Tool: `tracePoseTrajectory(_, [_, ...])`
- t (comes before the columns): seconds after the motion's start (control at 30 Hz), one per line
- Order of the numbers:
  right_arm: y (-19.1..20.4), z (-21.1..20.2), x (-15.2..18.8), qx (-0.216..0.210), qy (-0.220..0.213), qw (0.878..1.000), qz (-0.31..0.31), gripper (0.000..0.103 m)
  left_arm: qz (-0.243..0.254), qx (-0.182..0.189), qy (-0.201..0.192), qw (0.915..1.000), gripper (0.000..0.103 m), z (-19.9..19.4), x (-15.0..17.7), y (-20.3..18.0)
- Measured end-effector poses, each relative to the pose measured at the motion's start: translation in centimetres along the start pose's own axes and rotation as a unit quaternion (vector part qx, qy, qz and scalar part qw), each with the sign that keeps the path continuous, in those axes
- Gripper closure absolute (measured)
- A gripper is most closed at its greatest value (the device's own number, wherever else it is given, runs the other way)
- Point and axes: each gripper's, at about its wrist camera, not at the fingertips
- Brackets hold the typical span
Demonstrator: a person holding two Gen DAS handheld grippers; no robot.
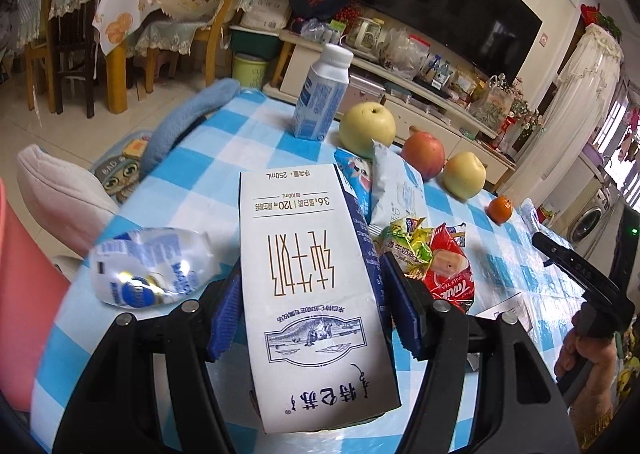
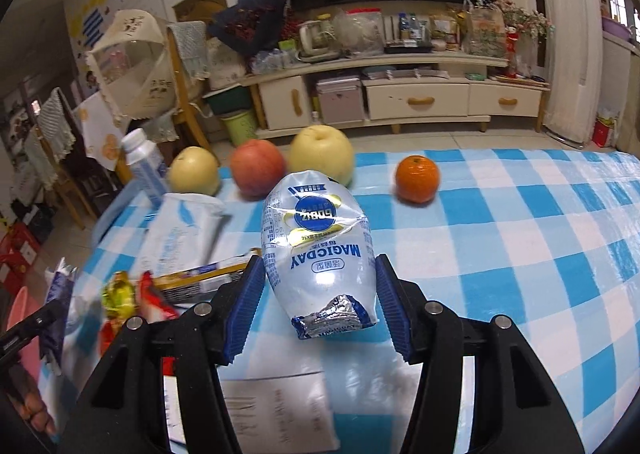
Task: Collect trash
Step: 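Carry the milk carton and Magicday bottle over the pink bucket with both tools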
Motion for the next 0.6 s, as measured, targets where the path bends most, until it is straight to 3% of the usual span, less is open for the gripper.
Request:
tracePoseTrajectory(0.2, [2.8,-1.1,1.0,-0.038,-0.004,0.999,0.0,0.046,0.011,-0.009,-0.014,0.9998,0.038,-1.4,0.1,0.7])
tracePoseTrajectory(0.6, [11.8,-2.6,3.4,-0.102,-0.002,0.992,-0.07,0.046,0.021,-0.045,-0.055,0.9972,0.038,-4.7,0.2,2.7])
Point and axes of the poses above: each gripper's, at about its wrist camera, not at the fingertips, and z roughly the way its jaws point, y to its left, x to its underside, and after that the axes turned 4 degrees about y, right-handed
